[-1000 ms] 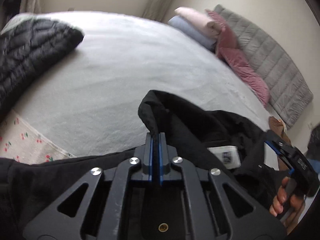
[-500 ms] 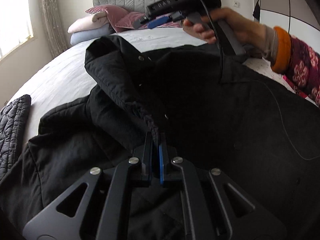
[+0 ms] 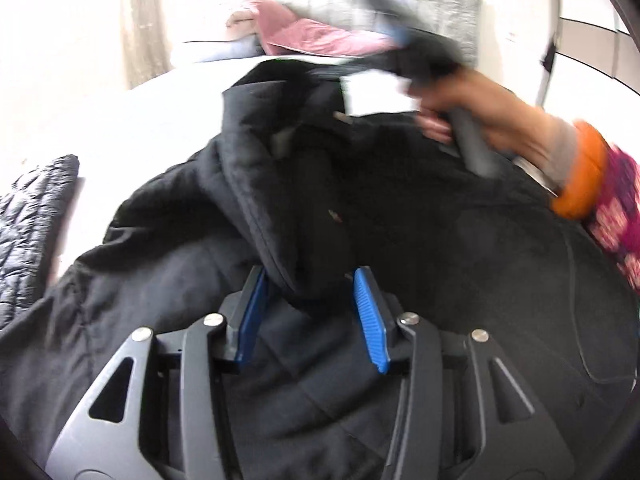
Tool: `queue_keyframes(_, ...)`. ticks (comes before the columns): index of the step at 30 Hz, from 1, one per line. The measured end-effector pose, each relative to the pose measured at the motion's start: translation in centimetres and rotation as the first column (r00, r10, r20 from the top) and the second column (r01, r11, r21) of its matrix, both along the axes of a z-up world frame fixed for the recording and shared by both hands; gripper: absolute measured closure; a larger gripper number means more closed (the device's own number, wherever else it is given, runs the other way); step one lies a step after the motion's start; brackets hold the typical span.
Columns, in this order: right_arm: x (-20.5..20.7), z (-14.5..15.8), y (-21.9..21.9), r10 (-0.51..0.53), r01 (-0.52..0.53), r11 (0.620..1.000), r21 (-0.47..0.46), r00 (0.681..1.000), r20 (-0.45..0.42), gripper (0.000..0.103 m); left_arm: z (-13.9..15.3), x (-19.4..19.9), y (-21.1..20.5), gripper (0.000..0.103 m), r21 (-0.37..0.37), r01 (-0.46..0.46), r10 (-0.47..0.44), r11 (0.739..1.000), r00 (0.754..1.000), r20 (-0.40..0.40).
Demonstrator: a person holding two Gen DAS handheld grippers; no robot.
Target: Fold large clothes
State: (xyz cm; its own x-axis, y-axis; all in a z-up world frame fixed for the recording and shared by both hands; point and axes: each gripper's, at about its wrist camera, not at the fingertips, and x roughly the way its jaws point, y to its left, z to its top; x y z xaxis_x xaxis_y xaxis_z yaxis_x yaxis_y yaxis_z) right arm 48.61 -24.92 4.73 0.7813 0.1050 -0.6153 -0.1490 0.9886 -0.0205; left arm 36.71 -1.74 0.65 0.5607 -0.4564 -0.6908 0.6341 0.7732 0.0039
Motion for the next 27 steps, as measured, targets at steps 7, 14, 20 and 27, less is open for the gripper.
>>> queue_keyframes(7,-7.9,-2.8,-5.0,0.04,-0.039,0.999,0.017,0.998,-0.041,0.099,0.7,4.7,0.1,0.05,-0.096,-0.13,0.123,0.987,0.99,-0.075)
queue_keyframes(14,-7.2,-6.3,-7.9,0.003,0.006,0.998,0.059,0.989,-0.148,0.099,2.6,3.5,-0.7,0.095,-0.395,0.196,-0.282,0.898,0.944,-0.172)
queue_keyframes(20,-6.8,-7.1,-10.0,0.034,-0.01,0.994,0.105,0.973,-0.228,0.093,0.0,-0.9,-2.0,0.095,-0.096,0.339,-0.352,0.936,0.909,-0.222)
queue_keyframes(27,-12.7,-2.8,-9.0,0.247,-0.257,0.966,-0.043,0.956,-0.161,0.05,-0.1,-3.3,-2.2,0.093,0.006,0.371,-0.364,0.929,0.914,-0.178)
